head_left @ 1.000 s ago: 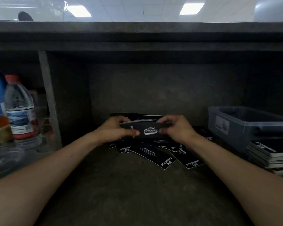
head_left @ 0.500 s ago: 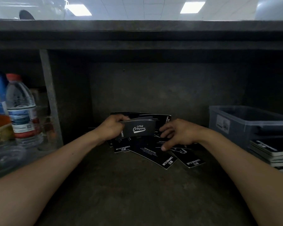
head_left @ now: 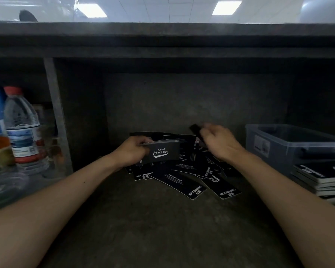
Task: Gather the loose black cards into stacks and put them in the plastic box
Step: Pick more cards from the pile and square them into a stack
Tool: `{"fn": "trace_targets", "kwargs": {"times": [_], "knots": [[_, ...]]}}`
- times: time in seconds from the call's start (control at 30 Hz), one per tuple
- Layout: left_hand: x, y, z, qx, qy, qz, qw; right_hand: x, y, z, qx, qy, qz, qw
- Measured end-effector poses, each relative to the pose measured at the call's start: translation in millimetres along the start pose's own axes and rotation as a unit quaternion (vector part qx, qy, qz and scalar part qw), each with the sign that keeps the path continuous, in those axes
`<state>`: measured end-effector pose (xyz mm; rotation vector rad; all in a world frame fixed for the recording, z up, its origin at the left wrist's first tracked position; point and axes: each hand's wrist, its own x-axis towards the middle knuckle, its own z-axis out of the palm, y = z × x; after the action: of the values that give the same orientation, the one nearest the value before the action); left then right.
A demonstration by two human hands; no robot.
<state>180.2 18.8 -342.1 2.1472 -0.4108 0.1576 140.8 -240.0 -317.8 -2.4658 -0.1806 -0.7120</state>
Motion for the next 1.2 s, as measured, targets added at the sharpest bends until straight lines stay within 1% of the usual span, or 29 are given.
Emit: {"fn": "trace_targets", "kwargs": {"times": [0.03, 0.07, 0.1, 0.13, 0.17, 0.2, 0.23, 0.33, 0.4, 0.43, 0.47, 0.5, 0.53, 0.57, 0.6, 0.63, 0.67, 0.7, 0.73, 0.83, 0.9, 1.0, 1.03, 1.1, 1.13, 1.2], "knots": [[0, 0, 0, -0.001, -0.002, -0.002, 1.000, 1, -1, -1, 0.018, 0.069, -0.010, 0.997], [1, 0, -1, -0.001, -0.006, -0.004, 1.000, 2, -3, -1, 0.069, 0.118, -0.013, 0.990], [1, -1, -1, 0.000, -0.009, -0.006, 1.000, 3, -5, 0, 0.156, 0.143, -0.010, 0.977], [2, -1, -1, 0.001, -0.011, -0.009, 1.000, 1, -8, 3, 0.256, 0.148, 0.001, 0.955], [2, -1, -1, 0.004, -0.014, -0.010, 1.000, 0, -12, 6, 0.351, 0.145, 0.014, 0.925], [3, -2, -1, 0.010, -0.016, -0.009, 1.000, -2, -16, 10, 0.423, 0.143, 0.031, 0.894], [3, -2, -1, 0.018, -0.019, -0.006, 1.000, -3, -19, 15, 0.470, 0.137, 0.057, 0.870], [1, -2, -2, 0.036, -0.034, 0.011, 0.999, -1, -24, 23, 0.564, 0.102, 0.158, 0.804], [-1, -1, -4, 0.045, -0.046, 0.019, 0.998, 1, -23, 25, 0.609, 0.058, 0.220, 0.760], [-2, -1, -4, 0.049, -0.050, 0.020, 0.997, 0, -22, 26, 0.614, 0.026, 0.241, 0.751], [-3, 0, -4, 0.050, -0.051, 0.022, 0.997, -3, -21, 29, 0.601, -0.010, 0.256, 0.757], [-3, 0, -3, 0.049, -0.047, 0.026, 0.997, -6, -20, 33, 0.566, -0.044, 0.265, 0.780], [-3, -1, -2, 0.048, -0.039, 0.034, 0.998, -9, -18, 37, 0.506, -0.067, 0.265, 0.818], [-2, -2, -1, 0.047, -0.029, 0.043, 0.998, -11, -14, 42, 0.419, -0.072, 0.252, 0.869], [-1, -3, 0, 0.047, -0.020, 0.053, 0.997, -12, -10, 45, 0.306, -0.066, 0.222, 0.923], [0, -5, 1, 0.048, -0.009, 0.063, 0.997, -12, -8, 45, 0.179, -0.062, 0.182, 0.965], [1, -7, 1, 0.051, 0.001, 0.070, 0.996, -12, -9, 42, 0.064, -0.067, 0.147, 0.985], [3, -8, 1, 0.052, 0.007, 0.070, 0.996, -12, -10, 39, -0.011, -0.077, 0.131, 0.988], [4, -9, 1, 0.049, 0.012, 0.061, 0.997, -11, -12, 34, -0.038, -0.100, 0.136, 0.985], [9, -10, -2, 0.011, 0.031, 0.020, 0.999, -10, -11, 24, -0.057, -0.188, 0.151, 0.969], [11, -11, -3, -0.006, 0.040, 0.010, 0.999, -11, -10, 19, -0.059, -0.198, 0.143, 0.968], [10, -11, -3, 0.010, 0.029, 0.010, 0.999, -8, -10, 12, -0.043, -0.180, 0.151, 0.971], [9, -11, -3, 0.012, 0.025, 0.012, 1.000, -6, -9, 10, -0.023, -0.170, 0.163, 0.972], [9, -11, -2, 0.009, 0.023, 0.021, 0.999, -4, -7, 7, 0.077, -0.141, 0.217, 0.963], [10, -11, -2, 0.006, 0.020, 0.025, 0.999, -3, -6, 6, 0.140, -0.124, 0.245, 0.951], [8, -9, -1, 0.002, 0.002, 0.035, 0.999, -4, -8, 8, 0.248, -0.098, 0.273, 0.924]]}}
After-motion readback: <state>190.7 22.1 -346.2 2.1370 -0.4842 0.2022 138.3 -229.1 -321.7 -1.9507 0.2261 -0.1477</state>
